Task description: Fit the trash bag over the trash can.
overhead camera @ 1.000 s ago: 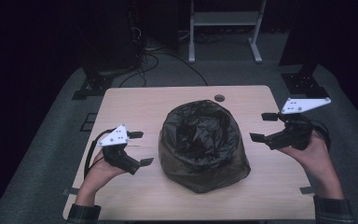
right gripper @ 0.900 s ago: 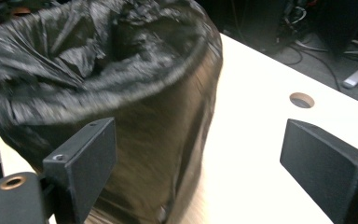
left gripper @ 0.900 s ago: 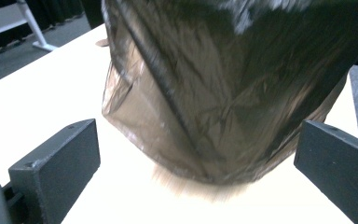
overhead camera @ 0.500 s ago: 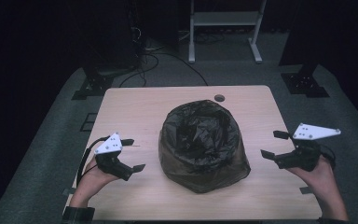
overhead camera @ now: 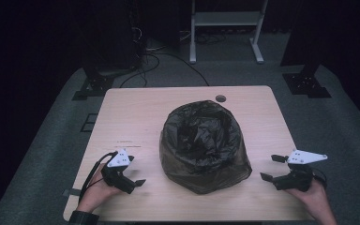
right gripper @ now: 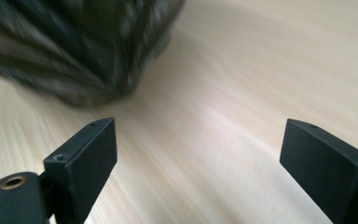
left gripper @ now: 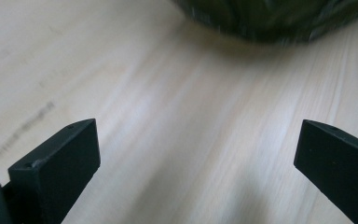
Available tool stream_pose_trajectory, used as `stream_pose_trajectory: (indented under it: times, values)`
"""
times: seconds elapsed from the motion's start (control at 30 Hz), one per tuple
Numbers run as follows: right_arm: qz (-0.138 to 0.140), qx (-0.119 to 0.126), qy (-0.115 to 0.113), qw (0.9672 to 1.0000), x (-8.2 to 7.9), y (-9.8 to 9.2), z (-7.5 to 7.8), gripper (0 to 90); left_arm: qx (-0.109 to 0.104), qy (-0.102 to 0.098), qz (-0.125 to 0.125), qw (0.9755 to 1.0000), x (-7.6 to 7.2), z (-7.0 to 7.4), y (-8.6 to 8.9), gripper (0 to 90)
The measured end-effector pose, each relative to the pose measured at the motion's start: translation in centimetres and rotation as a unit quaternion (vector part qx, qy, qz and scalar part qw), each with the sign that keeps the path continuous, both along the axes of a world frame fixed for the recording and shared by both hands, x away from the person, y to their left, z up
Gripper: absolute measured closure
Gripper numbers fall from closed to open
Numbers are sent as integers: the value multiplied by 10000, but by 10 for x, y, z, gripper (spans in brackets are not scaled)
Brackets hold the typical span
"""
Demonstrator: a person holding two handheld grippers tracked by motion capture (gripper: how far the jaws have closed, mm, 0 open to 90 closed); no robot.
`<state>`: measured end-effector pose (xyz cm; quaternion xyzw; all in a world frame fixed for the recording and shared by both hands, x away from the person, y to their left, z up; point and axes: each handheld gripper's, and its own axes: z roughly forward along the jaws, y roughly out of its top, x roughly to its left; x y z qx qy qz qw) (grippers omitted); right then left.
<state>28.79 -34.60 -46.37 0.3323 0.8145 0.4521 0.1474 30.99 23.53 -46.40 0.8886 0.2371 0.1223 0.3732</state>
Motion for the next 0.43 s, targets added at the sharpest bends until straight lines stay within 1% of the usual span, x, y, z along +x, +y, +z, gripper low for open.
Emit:
stream_pose_trajectory:
  times: [0.03, 0.07, 0.1, 0.13, 0.17, 0.2, 0.23, 0.3, 0.37, 0.43]
  values:
    - [-7, -159, 96, 9998, 0, 0, -9, 96, 180, 44, 17, 9998, -1, -6, 0, 0]
    - [0, -219, 123, 9997, 0, 0, -13, 96, 281, 33, 32, 9996, -1, -10, 1, 0]
    - [0, -219, 123, 9997, 0, 0, -13, 96, 281, 33, 32, 9996, -1, -10, 1, 0]
    - [-11, -271, 185, 9995, 0, 0, -19, 96, 234, 121, 58, 9996, 0, -14, 2, 0]
    - [-9, -332, 228, 9992, 0, 0, -21, 96, 234, 121, 58, 9996, 0, -14, 2, 0]
    - [-9, -332, 228, 9992, 0, 0, -21, 96, 200, 159, 47, 9997, 0, -15, 3, 0]
    - [1, -410, 276, 9988, 1, 0, -21, 96, 164, 135, 54, 9998, 0, -16, 4, 0]
    - [23, -526, 363, 9980, 2, 3, -22, 96, 114, 188, 66, 9997, 0, -17, 5, 0]
    - [13, -678, 467, 9966, 4, 6, -23, 96, -1, 160, 59, 9999, 0, -19, 7, 0]
    - [9, -723, 441, 9964, 3, 6, -23, 96, -21, 157, 58, 9999, 0, -19, 7, 0]
